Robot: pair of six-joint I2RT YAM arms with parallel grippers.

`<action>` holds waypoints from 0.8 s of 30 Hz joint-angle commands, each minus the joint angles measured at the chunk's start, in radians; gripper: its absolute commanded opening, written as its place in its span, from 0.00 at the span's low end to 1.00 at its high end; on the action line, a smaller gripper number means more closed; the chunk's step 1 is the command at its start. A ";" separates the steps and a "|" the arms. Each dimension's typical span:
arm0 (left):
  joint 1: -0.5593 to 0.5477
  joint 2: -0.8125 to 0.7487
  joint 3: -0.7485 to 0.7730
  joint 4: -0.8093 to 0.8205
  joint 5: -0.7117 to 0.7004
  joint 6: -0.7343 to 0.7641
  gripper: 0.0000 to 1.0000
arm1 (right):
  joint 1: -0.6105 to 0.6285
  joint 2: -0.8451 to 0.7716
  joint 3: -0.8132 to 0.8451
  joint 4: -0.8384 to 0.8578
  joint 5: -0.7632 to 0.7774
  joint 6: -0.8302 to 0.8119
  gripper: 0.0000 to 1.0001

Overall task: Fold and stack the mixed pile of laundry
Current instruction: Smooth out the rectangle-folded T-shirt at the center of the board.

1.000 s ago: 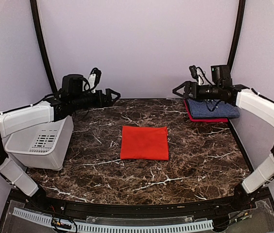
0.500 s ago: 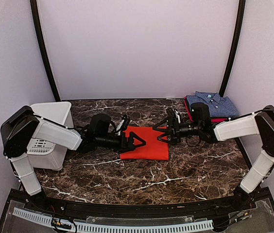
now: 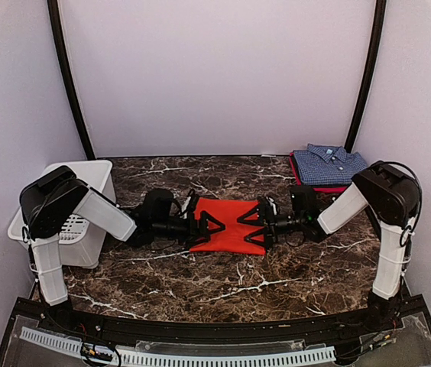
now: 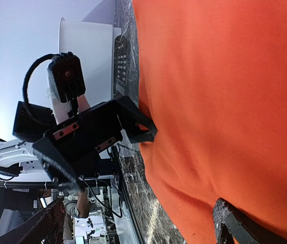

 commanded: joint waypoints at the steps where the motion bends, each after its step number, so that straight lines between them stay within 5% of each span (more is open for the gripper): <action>1: 0.062 0.004 -0.069 0.036 0.006 -0.014 0.99 | -0.065 0.007 -0.053 -0.037 -0.009 -0.071 0.98; 9: 0.068 -0.147 0.104 -0.325 -0.029 0.272 0.99 | -0.093 -0.144 0.126 -0.298 -0.046 -0.257 0.99; 13: 0.093 -0.100 0.222 -0.350 -0.018 0.309 0.99 | -0.107 -0.078 0.303 -0.395 -0.051 -0.312 0.99; 24: 0.158 0.168 0.448 -0.312 0.025 0.311 0.99 | -0.135 0.224 0.522 -0.302 -0.094 -0.251 0.94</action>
